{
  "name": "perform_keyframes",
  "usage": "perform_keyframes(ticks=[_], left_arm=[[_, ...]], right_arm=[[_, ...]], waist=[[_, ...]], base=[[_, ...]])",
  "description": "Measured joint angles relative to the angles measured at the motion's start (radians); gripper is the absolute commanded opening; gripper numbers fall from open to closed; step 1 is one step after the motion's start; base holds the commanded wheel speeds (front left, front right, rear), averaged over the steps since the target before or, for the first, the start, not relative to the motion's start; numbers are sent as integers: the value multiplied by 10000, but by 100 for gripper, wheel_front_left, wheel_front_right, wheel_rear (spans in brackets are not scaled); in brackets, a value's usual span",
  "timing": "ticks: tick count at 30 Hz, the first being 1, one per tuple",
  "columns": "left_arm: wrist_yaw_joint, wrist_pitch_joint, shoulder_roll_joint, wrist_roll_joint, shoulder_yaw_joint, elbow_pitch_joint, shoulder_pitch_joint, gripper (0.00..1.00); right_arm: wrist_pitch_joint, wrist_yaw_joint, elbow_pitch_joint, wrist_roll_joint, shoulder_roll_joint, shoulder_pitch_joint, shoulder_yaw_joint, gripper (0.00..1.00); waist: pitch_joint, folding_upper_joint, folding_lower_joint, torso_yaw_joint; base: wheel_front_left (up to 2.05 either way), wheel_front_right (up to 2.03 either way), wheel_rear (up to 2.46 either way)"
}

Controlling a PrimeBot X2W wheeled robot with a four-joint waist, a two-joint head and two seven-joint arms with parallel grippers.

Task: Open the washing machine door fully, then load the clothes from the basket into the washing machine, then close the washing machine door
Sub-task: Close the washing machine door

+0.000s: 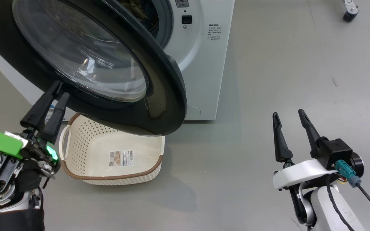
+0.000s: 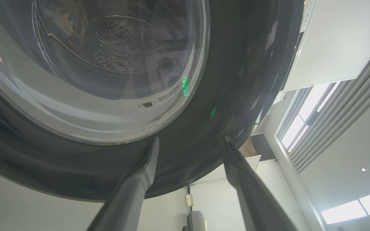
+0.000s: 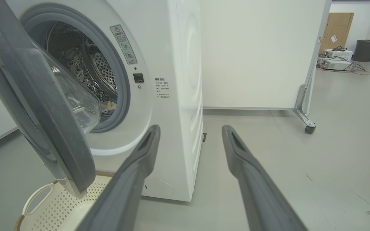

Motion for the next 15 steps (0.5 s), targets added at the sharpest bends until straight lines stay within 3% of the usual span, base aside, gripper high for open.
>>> perform_keyframes(ticks=[7,15], left_arm=[[-2,-1030,73,2013,-4,-1419,17,100],[-2,-2481,840,4042,-708,-2439,207,100]], right_arm=[[0,10,-6,-10,2,2,-17,100],[0,77,-31,-19,2,2,-12,100]], waist=[[16,0,0,83],[64,0,0,121]], base=[[0,0,0],[0,0,0]])
